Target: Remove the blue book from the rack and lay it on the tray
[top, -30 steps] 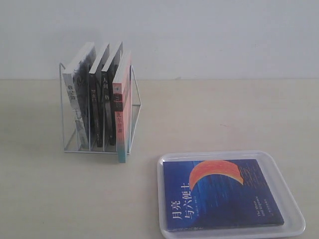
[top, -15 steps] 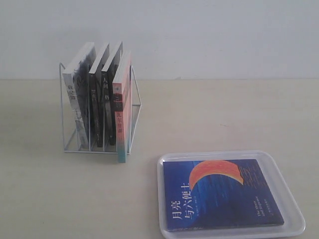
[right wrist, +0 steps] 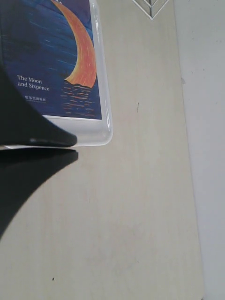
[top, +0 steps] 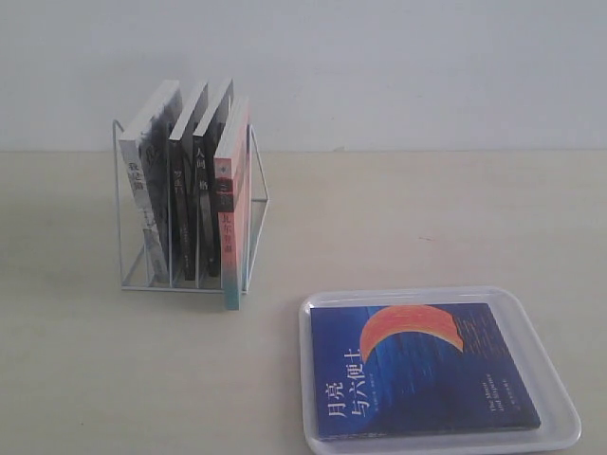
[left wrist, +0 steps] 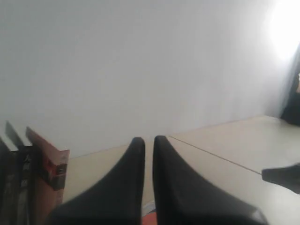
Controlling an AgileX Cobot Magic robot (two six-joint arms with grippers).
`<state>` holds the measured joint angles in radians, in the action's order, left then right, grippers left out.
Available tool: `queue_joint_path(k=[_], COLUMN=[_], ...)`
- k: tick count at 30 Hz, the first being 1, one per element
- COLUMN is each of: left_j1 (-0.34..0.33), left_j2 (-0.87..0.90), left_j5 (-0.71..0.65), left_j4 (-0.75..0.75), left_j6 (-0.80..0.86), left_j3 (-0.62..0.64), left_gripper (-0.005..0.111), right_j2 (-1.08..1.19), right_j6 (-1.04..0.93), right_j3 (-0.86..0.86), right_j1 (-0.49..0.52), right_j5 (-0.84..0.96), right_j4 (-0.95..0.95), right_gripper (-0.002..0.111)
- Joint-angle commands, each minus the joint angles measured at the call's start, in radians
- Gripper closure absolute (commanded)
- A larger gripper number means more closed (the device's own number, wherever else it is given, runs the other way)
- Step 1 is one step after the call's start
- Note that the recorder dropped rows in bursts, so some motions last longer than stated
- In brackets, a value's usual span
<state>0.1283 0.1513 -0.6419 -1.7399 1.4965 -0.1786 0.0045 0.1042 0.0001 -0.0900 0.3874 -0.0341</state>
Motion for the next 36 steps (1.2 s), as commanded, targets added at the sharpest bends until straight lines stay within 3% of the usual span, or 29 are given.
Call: queue_joint_path(k=[1, 6, 9, 12, 15, 18, 24, 31, 36], left_j1=[-0.003, -0.003, -0.005, -0.007, -0.014, -0.031, -0.063, -0.069, -0.073], left_j2=[-0.019, -0.1, -0.145, -0.151, -0.151, -0.151, -0.151, -0.151, -0.151], left_j5=[-0.084, 0.027, 0.156, 0.246, 0.291, 0.308, 0.411, 0.606, 0.528], left_j4=[-0.005, -0.005, 0.07, 0.43, 0.964, 1.361, 1.671, 1.764, 1.764], left_j6=[0.011, -0.157, -0.37, -0.725, -1.221, -1.601, -1.662, -1.662, -1.662], left_j3=[0.004, 0.005, 0.005, 0.009, 0.016, 0.025, 0.067, 0.179, 0.179], left_gripper=[0.101, 0.101, 0.101, 0.101, 0.101, 0.101, 0.101, 0.101, 0.101], right_j2=[-0.005, -0.005, -0.005, -0.005, -0.005, -0.005, -0.005, -0.005, -0.005], right_j6=[-0.009, -0.009, -0.009, -0.009, -0.009, -0.009, -0.009, -0.009, -0.009], right_j3=[0.0, 0.0, 0.0, 0.0, 0.0, 0.0, 0.0, 0.0, 0.0], right_j1=[0.0, 0.0, 0.0, 0.0, 0.0, 0.0, 0.0, 0.0, 0.0], right_j5=[-0.008, -0.008, -0.008, -0.008, -0.008, -0.008, -0.008, -0.008, -0.008], right_j4=[0.002, 0.002, 0.002, 0.002, 0.002, 0.002, 0.002, 0.002, 0.002], right_gripper=[0.108, 0.108, 0.108, 0.108, 0.108, 0.108, 0.108, 0.108, 0.108])
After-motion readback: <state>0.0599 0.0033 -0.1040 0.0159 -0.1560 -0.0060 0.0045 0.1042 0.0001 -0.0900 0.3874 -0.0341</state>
